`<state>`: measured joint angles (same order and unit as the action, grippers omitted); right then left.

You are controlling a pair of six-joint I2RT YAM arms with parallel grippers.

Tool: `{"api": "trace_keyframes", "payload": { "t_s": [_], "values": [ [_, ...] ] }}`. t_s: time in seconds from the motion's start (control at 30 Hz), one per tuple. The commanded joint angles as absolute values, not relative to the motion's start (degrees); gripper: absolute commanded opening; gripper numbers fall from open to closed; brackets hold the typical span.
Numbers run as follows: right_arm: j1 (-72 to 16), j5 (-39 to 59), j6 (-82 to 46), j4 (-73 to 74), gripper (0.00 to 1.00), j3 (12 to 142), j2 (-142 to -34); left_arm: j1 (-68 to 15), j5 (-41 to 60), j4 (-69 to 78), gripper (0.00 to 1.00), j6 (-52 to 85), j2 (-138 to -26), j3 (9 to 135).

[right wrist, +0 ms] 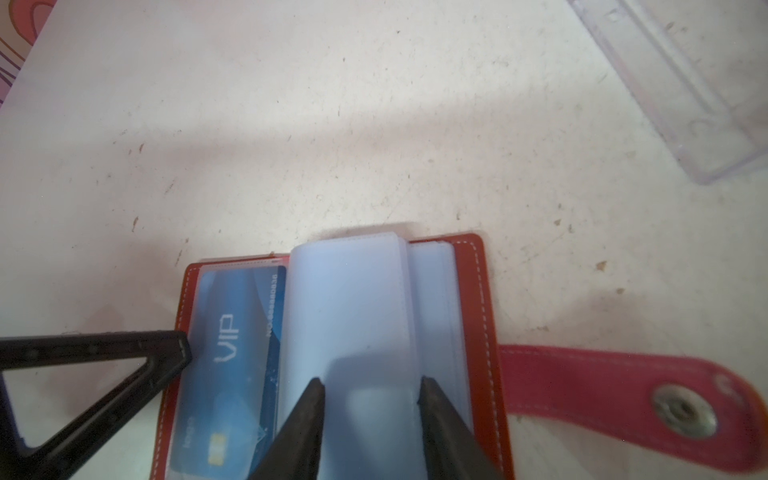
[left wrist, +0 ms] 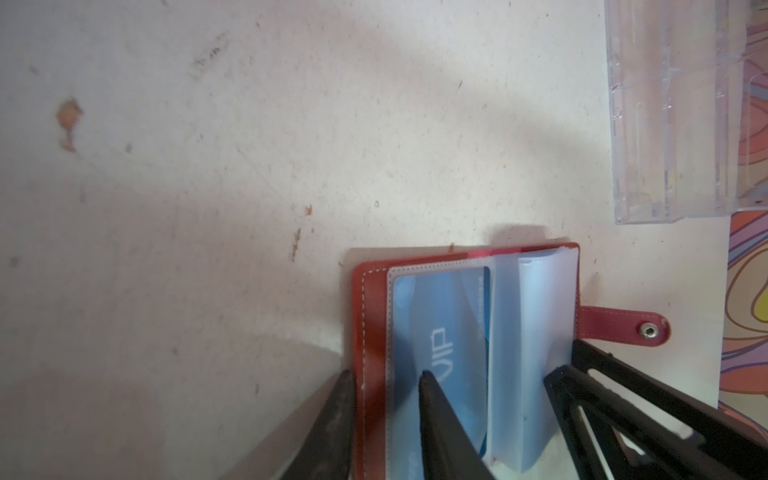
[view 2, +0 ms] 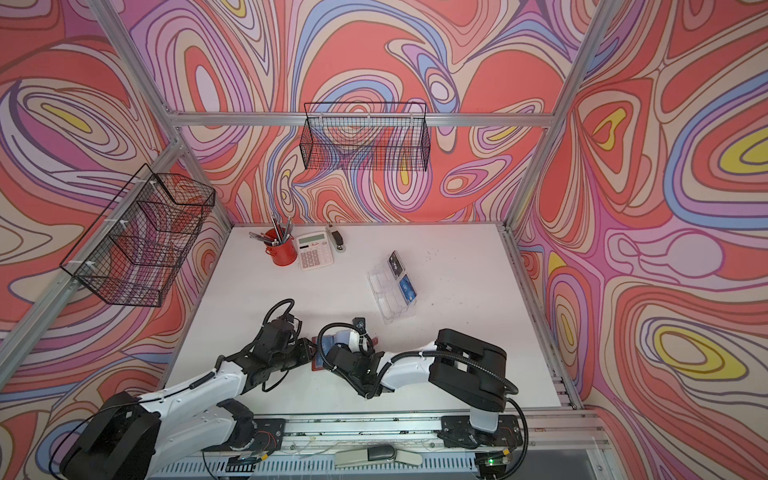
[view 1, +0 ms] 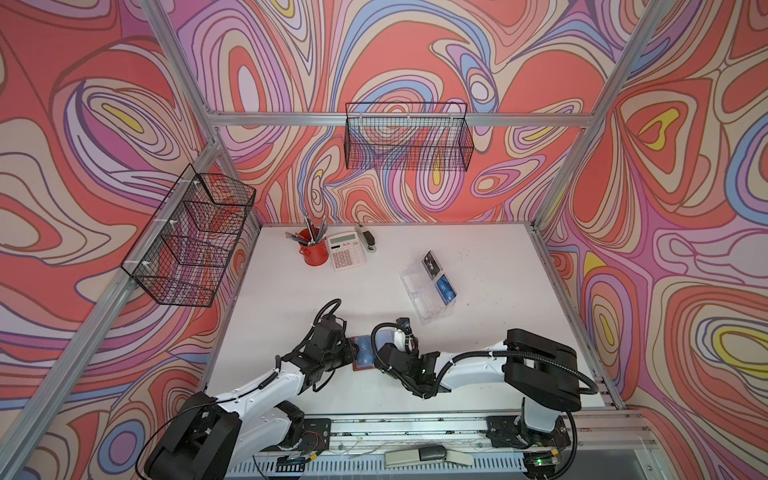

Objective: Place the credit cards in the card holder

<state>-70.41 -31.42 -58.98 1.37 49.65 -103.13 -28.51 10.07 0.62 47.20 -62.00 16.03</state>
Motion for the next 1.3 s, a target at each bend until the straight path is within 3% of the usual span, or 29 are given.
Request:
{"api": "trace_keyframes", "payload": {
  "t_s": [0.0, 0.83, 1.27],
  "values": [
    [-70.26, -30.57, -58.22, 2.6, 0.41, 50.76, -101.35, -28.64, 9.76, -1.83, 0.3, 47.25, -62.62, 16.59],
    [-70.24, -27.04, -54.92, 7.28, 0.49, 50.13, -98.48, -28.64, 8.34, -2.96, 0.3, 47.03, -62.03, 16.86],
    [-70.18, -39.92, -60.98, -11.13, 0.45, 52.26, -98.06, -28.43, -0.01, -9.79, 0.32, 48.07, -46.65, 14.32]
  ]
}}
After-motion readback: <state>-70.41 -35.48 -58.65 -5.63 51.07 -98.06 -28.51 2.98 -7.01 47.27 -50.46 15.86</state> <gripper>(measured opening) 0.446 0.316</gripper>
